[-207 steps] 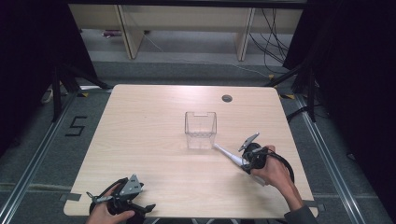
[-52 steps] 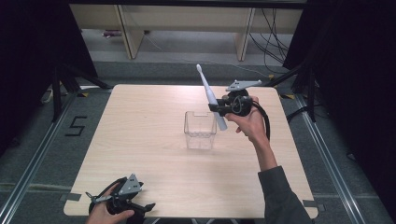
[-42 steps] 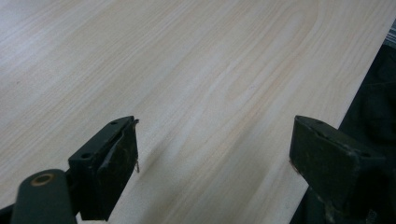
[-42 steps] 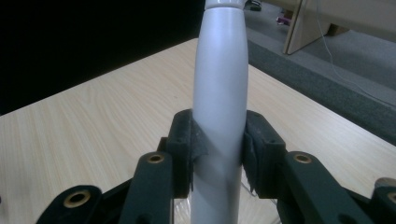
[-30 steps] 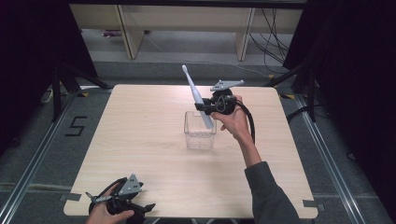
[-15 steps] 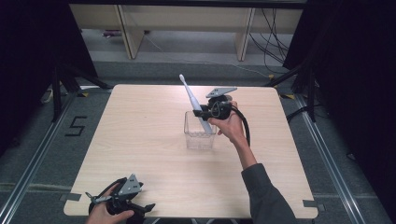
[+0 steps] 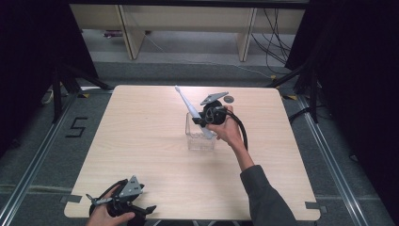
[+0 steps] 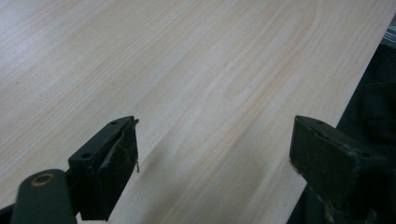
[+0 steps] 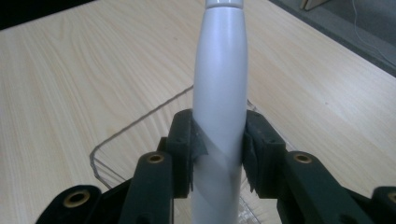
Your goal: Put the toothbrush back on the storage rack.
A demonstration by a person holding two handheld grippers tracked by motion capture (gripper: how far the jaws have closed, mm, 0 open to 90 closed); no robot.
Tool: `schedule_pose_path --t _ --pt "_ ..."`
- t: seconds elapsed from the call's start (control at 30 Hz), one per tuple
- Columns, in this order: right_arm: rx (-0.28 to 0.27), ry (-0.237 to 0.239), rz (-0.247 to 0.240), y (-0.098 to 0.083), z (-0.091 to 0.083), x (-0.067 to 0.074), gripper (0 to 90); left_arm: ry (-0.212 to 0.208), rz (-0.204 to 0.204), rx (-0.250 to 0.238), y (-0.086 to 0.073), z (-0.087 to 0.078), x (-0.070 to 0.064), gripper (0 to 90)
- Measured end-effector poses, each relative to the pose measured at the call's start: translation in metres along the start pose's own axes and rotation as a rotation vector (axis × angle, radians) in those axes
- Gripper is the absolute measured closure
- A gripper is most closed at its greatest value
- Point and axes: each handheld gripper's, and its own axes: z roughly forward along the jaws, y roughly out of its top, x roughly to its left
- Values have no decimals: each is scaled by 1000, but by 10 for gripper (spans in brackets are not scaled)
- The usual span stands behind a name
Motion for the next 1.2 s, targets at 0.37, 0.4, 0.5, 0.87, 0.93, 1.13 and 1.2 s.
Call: schedule_pose_path --t 0.37,0.4,0.5,0.87,0.93,1.13,1.2 --pt "75 -7 -18 -1 8 2 665 0 1 0 0 0 0 148" --pt "71 -17 -44 -2 10 1 665 0 0 0 0 0 0 148" --pt "114 -24 -16 -1 10 3 665 1 1 -3 0 -1 0 148" --pt "198 -18 -8 -1 18 7 665 1 0 -3 0 -1 0 148" --pt "193 -26 -16 -2 19 7 665 1 1 -2 0 -1 0 148" --pt "218 -12 -18 -1 21 7 663 1 1 -3 0 -1 0 148" --pt "227 -14 -11 -2 23 7 662 1 1 -3 0 -1 0 148"
